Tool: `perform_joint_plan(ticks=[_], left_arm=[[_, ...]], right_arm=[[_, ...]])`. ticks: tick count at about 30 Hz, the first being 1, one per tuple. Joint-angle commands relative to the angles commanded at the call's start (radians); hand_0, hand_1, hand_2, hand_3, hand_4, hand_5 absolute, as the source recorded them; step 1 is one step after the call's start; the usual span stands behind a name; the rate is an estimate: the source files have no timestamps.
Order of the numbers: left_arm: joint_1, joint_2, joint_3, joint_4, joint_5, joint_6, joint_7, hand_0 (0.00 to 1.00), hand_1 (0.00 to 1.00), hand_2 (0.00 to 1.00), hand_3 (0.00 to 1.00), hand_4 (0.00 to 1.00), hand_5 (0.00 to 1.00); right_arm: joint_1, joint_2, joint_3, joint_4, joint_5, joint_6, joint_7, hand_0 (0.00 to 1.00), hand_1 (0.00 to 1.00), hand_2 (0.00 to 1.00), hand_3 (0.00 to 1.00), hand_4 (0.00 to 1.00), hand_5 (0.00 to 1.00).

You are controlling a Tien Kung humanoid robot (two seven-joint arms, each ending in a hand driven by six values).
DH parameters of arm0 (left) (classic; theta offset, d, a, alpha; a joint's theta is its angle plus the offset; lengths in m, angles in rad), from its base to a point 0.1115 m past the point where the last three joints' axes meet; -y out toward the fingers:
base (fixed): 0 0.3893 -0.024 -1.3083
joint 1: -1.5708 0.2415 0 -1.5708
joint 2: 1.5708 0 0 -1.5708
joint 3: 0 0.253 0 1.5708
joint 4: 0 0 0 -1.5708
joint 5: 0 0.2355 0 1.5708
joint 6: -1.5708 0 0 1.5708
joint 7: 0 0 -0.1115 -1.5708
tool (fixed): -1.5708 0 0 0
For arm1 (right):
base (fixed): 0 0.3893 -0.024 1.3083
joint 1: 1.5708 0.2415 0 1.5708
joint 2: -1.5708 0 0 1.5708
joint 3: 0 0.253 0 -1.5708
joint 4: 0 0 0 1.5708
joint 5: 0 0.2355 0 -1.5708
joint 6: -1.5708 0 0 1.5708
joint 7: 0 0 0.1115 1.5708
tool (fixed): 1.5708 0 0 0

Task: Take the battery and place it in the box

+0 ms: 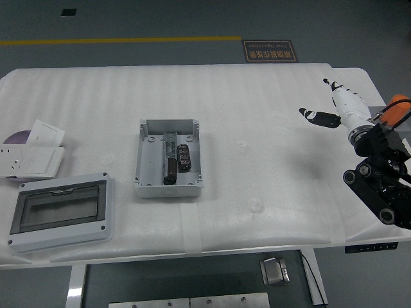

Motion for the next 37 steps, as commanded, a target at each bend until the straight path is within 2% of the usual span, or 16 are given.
perform_joint_plan(ticks=[17,31,37], left_arm=[[0.003,-0.003,-0.01,-0.002,0.005,0.0,0.0,0.631,0.664,0.539,0.596,0.69,0.38],[0.016,-0.014,-0.015,-0.002,0.008,0.001,0.0,0.632,0.663,0.542,0.596,0.699,0.391],[0.016,-0.012,-0.013,-0.001,0.007,0.001,0.0,0.632,0.663,0.542,0.598,0.701,0.396]], right_arm=[[-0.052,0.021,0.116,0.002,0.03,-0.01,0.018,0.949,0.948,0.945,0.954,0.795,0.547],[-0.103,0.032,0.16,0.073,0.049,-0.017,0.038,0.943,0.946,0.944,0.951,0.777,0.538],[-0.115,0.039,0.172,0.081,0.052,0.002,0.034,0.941,0.946,0.944,0.95,0.774,0.539]])
